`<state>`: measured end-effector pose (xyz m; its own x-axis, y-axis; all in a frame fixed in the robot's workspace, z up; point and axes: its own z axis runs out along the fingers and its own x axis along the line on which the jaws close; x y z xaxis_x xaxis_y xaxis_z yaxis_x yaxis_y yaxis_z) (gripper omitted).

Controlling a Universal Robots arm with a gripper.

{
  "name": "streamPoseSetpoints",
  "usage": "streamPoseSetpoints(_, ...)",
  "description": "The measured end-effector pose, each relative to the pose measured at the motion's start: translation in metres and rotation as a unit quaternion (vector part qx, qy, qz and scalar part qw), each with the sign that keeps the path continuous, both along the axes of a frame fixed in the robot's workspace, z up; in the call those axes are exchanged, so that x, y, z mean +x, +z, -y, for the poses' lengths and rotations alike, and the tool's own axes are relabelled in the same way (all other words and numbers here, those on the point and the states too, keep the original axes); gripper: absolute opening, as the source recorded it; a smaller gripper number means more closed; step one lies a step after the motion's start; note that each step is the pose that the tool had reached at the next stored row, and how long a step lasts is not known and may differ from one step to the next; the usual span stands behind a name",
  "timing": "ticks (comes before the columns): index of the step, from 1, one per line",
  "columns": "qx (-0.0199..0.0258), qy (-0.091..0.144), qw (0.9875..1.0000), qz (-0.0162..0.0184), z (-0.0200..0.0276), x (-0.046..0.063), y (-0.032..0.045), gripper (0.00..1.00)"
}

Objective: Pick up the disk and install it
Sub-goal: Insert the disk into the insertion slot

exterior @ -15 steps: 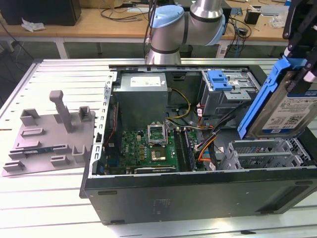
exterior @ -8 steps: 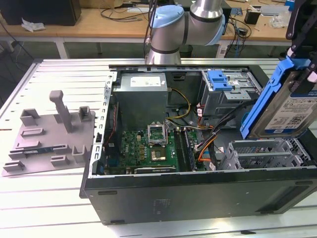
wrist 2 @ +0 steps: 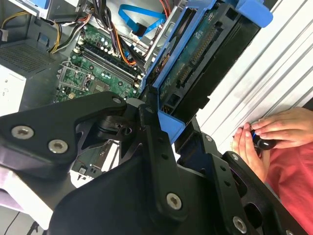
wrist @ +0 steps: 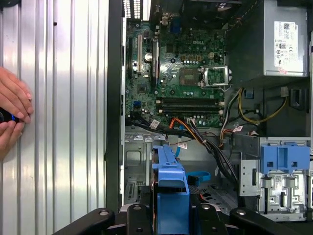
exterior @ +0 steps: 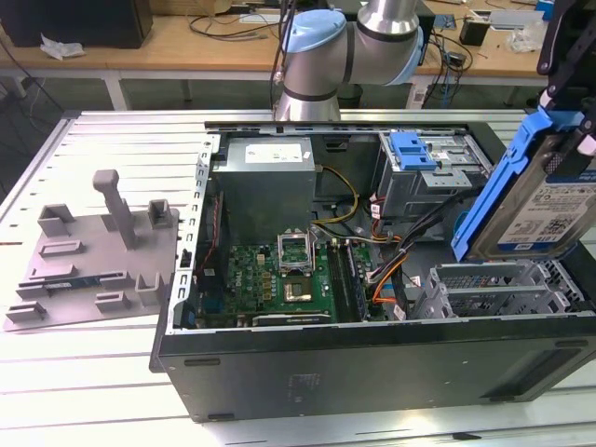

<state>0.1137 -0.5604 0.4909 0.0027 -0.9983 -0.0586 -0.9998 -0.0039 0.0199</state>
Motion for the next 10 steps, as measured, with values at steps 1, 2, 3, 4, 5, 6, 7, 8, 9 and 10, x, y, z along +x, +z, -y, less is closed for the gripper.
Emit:
streamPoseSetpoints(1, 0.0000, 0.000, 1.0000, 0.0000, 0.0000, -0.0003, -0.0003, 0.37)
streamPoseSetpoints(2, 0.0000, 0.000, 1.0000, 0.0000, 0.0000, -0.0003, -0.0004, 0.37)
streamPoseSetpoints(3, 0.0000, 0.000, 1.0000, 0.0000, -0.0001, -0.0003, -0.0005, 0.37)
streamPoseSetpoints(4, 0.0001, 0.000, 1.0000, 0.0000, -0.0001, -0.0004, -0.0009, 0.37)
streamPoseSetpoints(5, 0.0000, 0.000, 1.0000, 0.0000, -0.0002, -0.0004, -0.0010, 0.37)
streamPoseSetpoints(6, 0.0000, 0.000, 1.0000, 0.0000, -0.0003, -0.0004, -0.0012, 0.37)
streamPoseSetpoints(7, 0.0000, 0.000, 1.0000, 0.0000, -0.0004, -0.0004, -0.0018, 0.37)
streamPoseSetpoints(8, 0.0000, 0.000, 1.0000, 0.0000, -0.0006, -0.0004, -0.0022, 0.37)
streamPoseSetpoints(9, 0.0000, 0.000, 1.0000, 0.0000, -0.0007, -0.0004, -0.0025, 0.37)
streamPoseSetpoints(10, 0.0000, 0.000, 1.0000, 0.0000, -0.0010, -0.0004, -0.0028, 0.37)
